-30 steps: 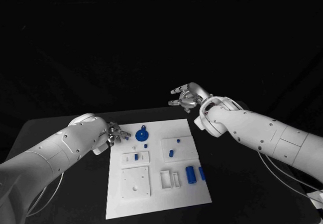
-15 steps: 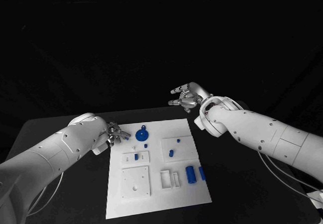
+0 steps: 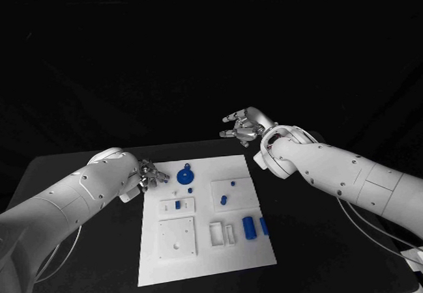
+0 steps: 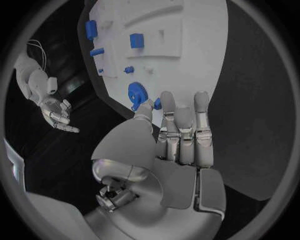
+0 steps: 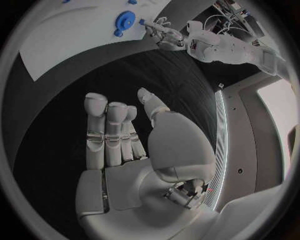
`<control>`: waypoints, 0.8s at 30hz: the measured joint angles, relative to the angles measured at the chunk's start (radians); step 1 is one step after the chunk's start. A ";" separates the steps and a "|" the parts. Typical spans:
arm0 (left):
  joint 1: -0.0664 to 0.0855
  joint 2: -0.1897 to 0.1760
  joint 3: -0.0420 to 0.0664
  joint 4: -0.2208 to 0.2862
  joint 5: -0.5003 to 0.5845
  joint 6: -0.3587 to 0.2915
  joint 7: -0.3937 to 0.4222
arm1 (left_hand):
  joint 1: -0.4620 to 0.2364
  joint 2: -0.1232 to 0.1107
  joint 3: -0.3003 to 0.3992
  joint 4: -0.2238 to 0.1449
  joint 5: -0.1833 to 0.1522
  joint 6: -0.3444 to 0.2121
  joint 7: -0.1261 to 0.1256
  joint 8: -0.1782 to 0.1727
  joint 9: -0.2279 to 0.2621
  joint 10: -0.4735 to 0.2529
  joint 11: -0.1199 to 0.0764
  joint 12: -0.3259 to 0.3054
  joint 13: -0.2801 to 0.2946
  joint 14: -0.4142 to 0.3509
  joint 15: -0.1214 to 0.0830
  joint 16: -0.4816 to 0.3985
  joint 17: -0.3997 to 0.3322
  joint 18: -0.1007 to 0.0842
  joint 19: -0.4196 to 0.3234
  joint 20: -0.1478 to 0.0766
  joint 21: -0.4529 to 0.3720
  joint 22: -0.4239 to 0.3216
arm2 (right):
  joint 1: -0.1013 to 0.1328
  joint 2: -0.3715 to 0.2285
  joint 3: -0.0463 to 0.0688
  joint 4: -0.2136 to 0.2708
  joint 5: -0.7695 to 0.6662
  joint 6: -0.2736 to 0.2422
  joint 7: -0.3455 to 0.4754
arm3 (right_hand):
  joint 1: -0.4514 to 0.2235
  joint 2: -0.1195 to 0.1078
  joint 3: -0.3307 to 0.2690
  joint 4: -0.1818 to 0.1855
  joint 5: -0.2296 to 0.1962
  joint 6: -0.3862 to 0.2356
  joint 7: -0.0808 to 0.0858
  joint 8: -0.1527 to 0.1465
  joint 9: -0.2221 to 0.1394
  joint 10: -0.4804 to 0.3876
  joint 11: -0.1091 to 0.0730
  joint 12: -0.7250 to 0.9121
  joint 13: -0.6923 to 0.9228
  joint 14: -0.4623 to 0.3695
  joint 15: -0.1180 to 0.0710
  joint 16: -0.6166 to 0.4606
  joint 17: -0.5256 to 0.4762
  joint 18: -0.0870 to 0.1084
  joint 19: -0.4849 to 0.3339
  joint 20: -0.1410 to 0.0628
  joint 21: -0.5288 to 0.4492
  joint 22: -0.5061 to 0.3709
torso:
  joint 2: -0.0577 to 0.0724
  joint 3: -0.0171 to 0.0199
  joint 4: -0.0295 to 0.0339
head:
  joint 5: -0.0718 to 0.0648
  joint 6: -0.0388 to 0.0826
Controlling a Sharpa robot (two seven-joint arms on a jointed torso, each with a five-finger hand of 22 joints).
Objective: Assemble the parts on the task board
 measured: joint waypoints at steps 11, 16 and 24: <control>0.000 0.001 0.000 -0.004 0.002 0.001 0.001 | 0.008 0.008 -0.001 0.001 0.026 -0.004 0.004 -0.019 -0.030 -0.001 0.001 0.000 0.000 0.000 0.000 0.000 0.000 0.000 -0.004 0.004 0.000 0.000 | 0.000 0.000 0.000 0.000 0.000 0.000 0.000 | 0.000 0.000 0.000 0.000 0.000 0.000 0.000 0.000 0.000 0.000 0.000 0.000 0.000 0.000 0.000 0.000 0.000 0.000 0.000 0.000 0.000 0.000 | 0.000 0.0004 0.0001 | -0.002 -0.002; 0.000 0.001 0.000 -0.005 0.007 0.008 0.003 | 0.023 0.025 0.023 -0.017 0.065 -0.002 0.013 -0.044 -0.071 -0.005 0.005 0.000 -0.002 -0.004 0.004 0.000 0.000 0.000 -0.004 0.004 0.000 0.000 | 0.000 0.001 0.000 0.000 0.000 0.000 0.000 | 0.000 0.000 0.000 0.000 0.000 0.000 0.000 0.000 0.000 0.000 0.000 0.000 0.000 0.000 0.000 0.000 0.000 0.000 0.000 0.000 0.002 0.000 | 0.000 0.0002 0.0004 | -0.003 -0.003; 0.001 0.002 0.001 -0.006 0.017 0.024 0.007 | 0.022 0.052 0.071 -0.065 0.137 0.002 0.016 -0.049 -0.109 -0.009 0.009 0.000 -0.003 -0.004 0.004 0.000 0.000 0.000 -0.007 0.007 0.000 0.000 | 0.001 0.002 0.000 0.000 0.000 0.000 0.000 | 0.000 0.000 0.000 0.006 0.000 0.000 0.000 0.000 0.000 0.000 0.000 0.000 0.002 0.000 0.000 0.000 0.001 0.000 0.000 0.000 0.006 0.000 | 0.000 -0.0005 0.0005 | -0.003 -0.004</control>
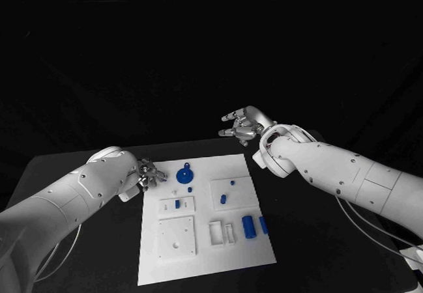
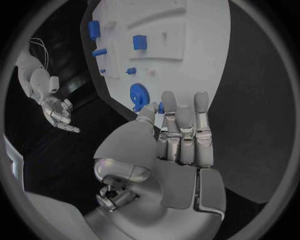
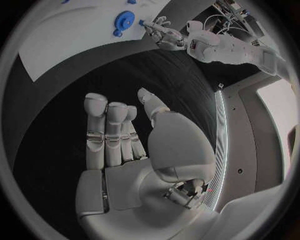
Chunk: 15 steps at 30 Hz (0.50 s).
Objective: Assemble the parts on the task board
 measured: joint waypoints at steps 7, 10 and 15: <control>0.000 0.000 0.000 0.000 0.006 0.011 0.003 | -0.016 0.015 0.053 -0.053 0.043 0.004 0.003 -0.006 -0.010 0.000 0.000 0.000 -0.003 0.000 0.000 0.000 0.000 0.000 0.000 0.000 0.004 0.000 | 0.000 0.001 0.000 0.000 0.000 0.000 0.000 | 0.000 0.000 0.000 0.000 0.000 0.000 0.000 0.000 0.000 0.000 0.000 0.000 0.000 0.000 0.000 0.000 0.000 0.000 0.000 0.000 0.000 0.000 | -0.001 -0.0004 0.0006 | 0.000 -0.001; 0.000 0.000 0.000 -0.001 0.007 0.012 0.004 | -0.026 0.017 0.068 -0.069 0.056 0.013 0.001 -0.008 -0.012 0.000 0.000 0.000 -0.003 0.000 0.000 0.000 0.001 0.000 0.000 0.000 0.008 0.000 | 0.000 0.001 0.000 -0.001 0.000 0.000 0.000 | 0.000 0.000 0.000 0.000 0.000 0.000 0.000 0.000 0.000 0.000 0.000 0.000 0.000 0.000 0.000 0.000 0.000 0.000 0.000 0.000 0.000 0.000 | -0.001 -0.0004 0.0007 | 0.000 -0.001; -0.001 0.001 0.000 -0.003 0.009 0.013 0.004 | -0.053 0.005 0.115 -0.120 0.142 0.027 0.005 0.007 -0.009 0.006 -0.005 -0.011 -0.009 0.000 0.000 0.000 0.005 0.000 -0.004 -0.004 0.020 0.000 | 0.000 0.001 0.000 -0.001 0.000 0.000 0.000 | 0.000 0.000 0.000 0.000 0.000 0.000 0.000 0.000 0.000 0.000 0.000 0.000 0.000 0.000 0.000 0.000 0.000 0.000 0.000 0.000 0.000 0.000 | -0.001 -0.0003 0.0012 | 0.002 0.001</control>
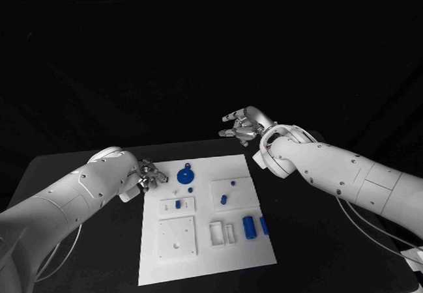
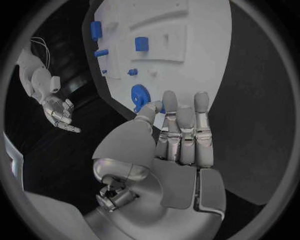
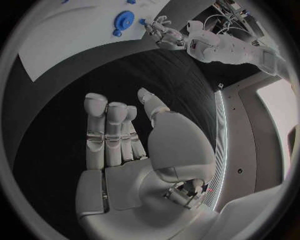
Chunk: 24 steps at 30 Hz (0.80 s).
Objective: Assemble the parts on the task board
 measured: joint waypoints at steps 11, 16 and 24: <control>0.000 -0.003 0.000 0.006 0.011 -0.004 -0.001 | -0.069 -0.108 0.390 0.029 -0.259 0.022 0.010 -0.004 0.000 0.036 -0.001 -0.014 -0.002 0.017 -0.006 0.000 0.024 0.000 -0.005 -0.002 0.026 0.001 | 0.000 -0.003 0.000 0.000 0.000 0.000 0.000 | 0.000 0.000 0.000 0.000 0.000 0.000 0.000 0.000 0.000 0.000 0.000 0.000 0.000 0.000 0.000 0.000 0.000 0.000 0.000 0.000 0.000 0.000 | -0.001 0.0002 0.0013 | 0.004 0.005; 0.001 -0.014 0.000 0.025 0.027 -0.007 0.000 | -0.069 -0.108 0.400 0.031 -0.261 0.038 0.013 -0.045 0.000 0.053 -0.005 -0.027 -0.002 0.025 -0.011 0.000 0.043 0.000 0.001 -0.008 0.030 0.000 | 0.000 -0.006 0.000 0.000 0.000 0.000 -0.001 | 0.000 0.000 0.000 0.000 0.000 0.000 0.000 0.000 0.000 0.000 0.000 0.000 0.000 0.000 0.000 0.000 0.000 0.000 0.000 0.000 0.000 0.000 | -0.003 -0.0002 0.0033 | 0.005 0.006; 0.007 -0.048 0.000 0.084 0.062 -0.011 0.000 | -0.082 -0.109 0.420 0.029 -0.269 0.054 0.011 -0.083 0.001 0.083 -0.014 -0.035 0.004 0.038 -0.020 -0.011 0.066 0.000 0.006 -0.013 0.030 0.000 | 0.000 -0.005 0.000 -0.009 0.000 0.001 -0.001 | 0.000 0.000 0.000 0.000 0.000 0.000 0.000 0.000 0.000 0.000 0.000 0.000 0.001 0.000 0.000 0.000 0.001 0.000 0.000 0.000 0.000 0.000 | -0.015 -0.0026 0.0128 | 0.007 -0.001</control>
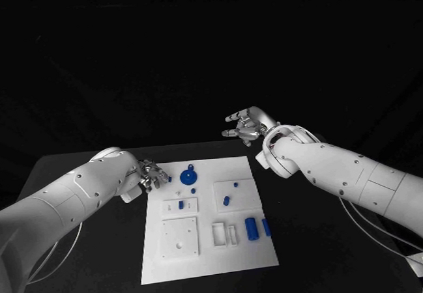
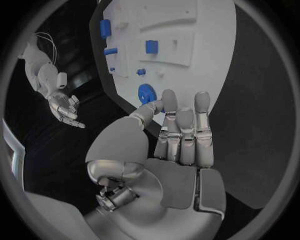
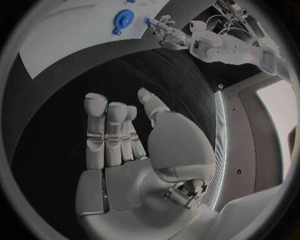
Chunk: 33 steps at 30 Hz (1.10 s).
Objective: Assemble the parts on the task board
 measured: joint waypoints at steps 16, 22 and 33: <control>0.036 -0.149 -0.002 0.267 0.060 -0.029 -0.036 | -0.090 0.028 0.021 -0.027 0.006 0.006 0.006 -0.009 0.070 0.033 -0.010 -0.017 0.006 0.023 -0.013 -0.016 0.036 0.000 0.015 -0.015 0.000 0.000 | -0.020 0.000 0.000 -0.030 0.001 0.003 0.001 | 0.000 0.000 0.000 0.000 0.005 0.000 0.000 0.000 0.000 0.000 0.000 0.000 0.000 0.000 0.000 0.000 0.000 0.000 0.000 0.000 0.000 -0.002 | -0.054 -0.0095 0.0379 | 0.010 -0.032; 0.039 -0.182 -0.015 0.338 0.069 -0.040 -0.057 | -0.104 0.030 0.021 -0.027 0.006 0.013 0.012 -0.011 0.064 0.050 -0.008 -0.027 0.006 0.030 -0.009 -0.023 0.055 0.000 0.016 -0.016 0.000 0.000 | -0.033 -0.001 0.000 -0.038 0.002 0.006 0.001 | 0.000 0.000 0.000 0.000 0.011 0.000 0.000 0.000 0.000 0.000 0.000 0.000 0.000 0.000 0.000 0.000 0.000 0.000 0.000 0.000 0.000 -0.002 | -0.070 -0.0127 0.0468 | 0.013 -0.042; 0.039 -0.235 -0.067 0.447 0.061 -0.071 -0.092 | -0.125 0.031 0.018 -0.014 0.000 0.034 0.020 -0.013 0.056 0.076 -0.010 -0.050 0.012 0.064 -0.015 -0.043 0.106 0.000 0.034 -0.016 -0.005 0.000 | -0.047 -0.004 0.000 -0.043 0.004 0.015 0.002 | 0.000 0.000 0.006 -0.006 0.024 0.000 0.000 0.000 0.000 0.000 0.000 0.004 0.001 0.000 0.000 0.000 0.000 0.000 0.000 0.000 0.000 -0.003 | -0.081 -0.0146 0.0549 | 0.013 -0.053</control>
